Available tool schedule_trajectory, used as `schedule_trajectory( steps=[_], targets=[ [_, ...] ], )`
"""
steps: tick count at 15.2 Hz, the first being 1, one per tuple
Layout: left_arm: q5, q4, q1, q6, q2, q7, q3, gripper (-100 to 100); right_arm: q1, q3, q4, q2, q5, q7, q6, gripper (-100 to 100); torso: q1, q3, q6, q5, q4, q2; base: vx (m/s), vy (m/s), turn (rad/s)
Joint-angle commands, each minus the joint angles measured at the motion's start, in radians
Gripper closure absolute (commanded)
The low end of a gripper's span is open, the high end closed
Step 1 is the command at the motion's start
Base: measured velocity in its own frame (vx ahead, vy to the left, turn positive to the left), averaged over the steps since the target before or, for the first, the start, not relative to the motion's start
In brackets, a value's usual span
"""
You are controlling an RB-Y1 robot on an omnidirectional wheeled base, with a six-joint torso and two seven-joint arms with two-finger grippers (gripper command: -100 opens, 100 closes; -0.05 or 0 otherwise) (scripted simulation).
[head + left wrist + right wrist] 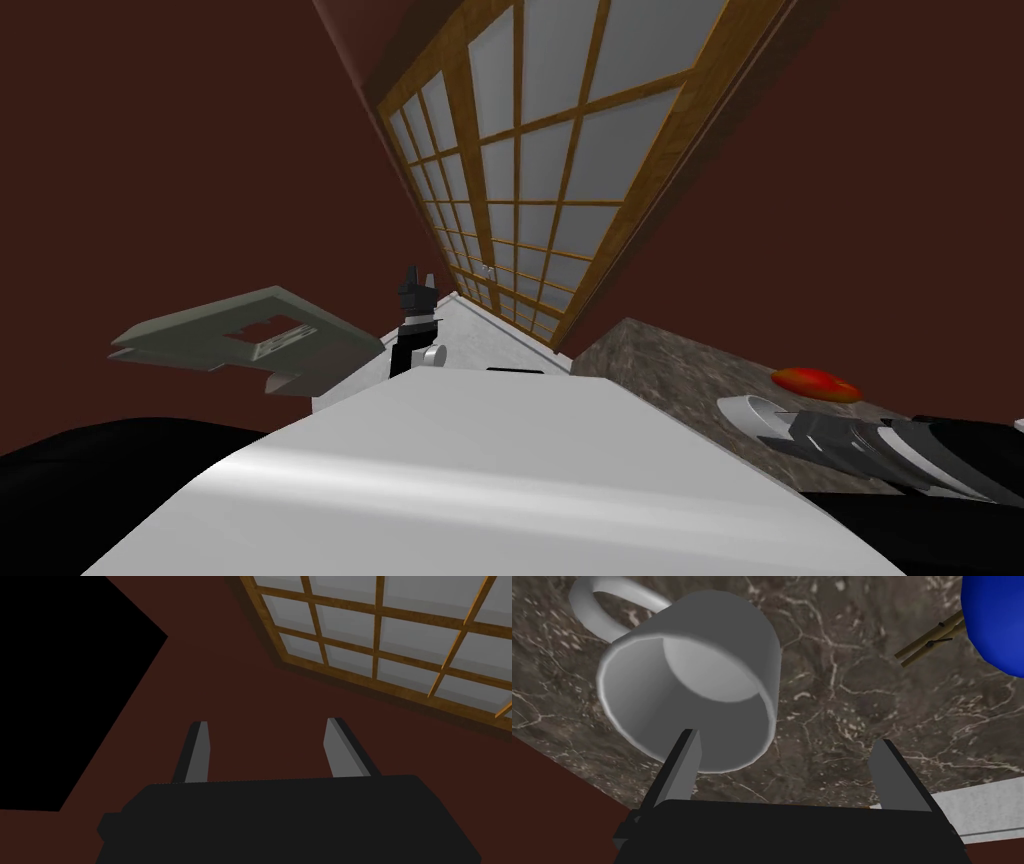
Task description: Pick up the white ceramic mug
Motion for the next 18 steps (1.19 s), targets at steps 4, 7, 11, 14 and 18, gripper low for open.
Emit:
schedule_trajectory(
  steps=[4,7,11,14,18],
  targets=[
    [0.000,0.000,0.000,0.000,0.000,0.000,0.000,0,0.030,-0.036,0.024,0.046,0.076,-0.020,-0.018,-100,0.005,0.003,0.000,0.001,0.001,0.005,0.028,-0.037,0.027],
    [0.000,0.000,0.000,0.000,0.000,0.000,0.000,0,0.070,-0.092,0.028,0.073,0.121,-0.035,-0.026,-100,0.009,0.004,0.001,0.002,0.002,0.007,0.010,0.001,0.024],
    [0.000,0.000,0.000,0.000,0.000,0.000,0.000,0,0.110,-0.175,0.032,0.101,0.169,-0.049,-0.033,-100,0.009,0.005,0.001,0.002,0.002,0.008,0.009,0.003,0.021],
    [0.000,0.000,0.000,0.000,0.000,0.000,0.000,0,0.150,-0.238,0.036,0.128,0.215,-0.064,-0.041,-100,0.009,0.005,0.001,0.002,0.002,0.008,0.009,0.000,0.023],
    [0.000,0.000,0.000,0.000,0.000,0.000,0.000,0,0.190,-0.328,0.040,0.155,0.262,-0.079,-0.048,-100,0.009,0.005,0.001,0.002,0.002,0.008,0.009,0.000,0.018]
  ],
)
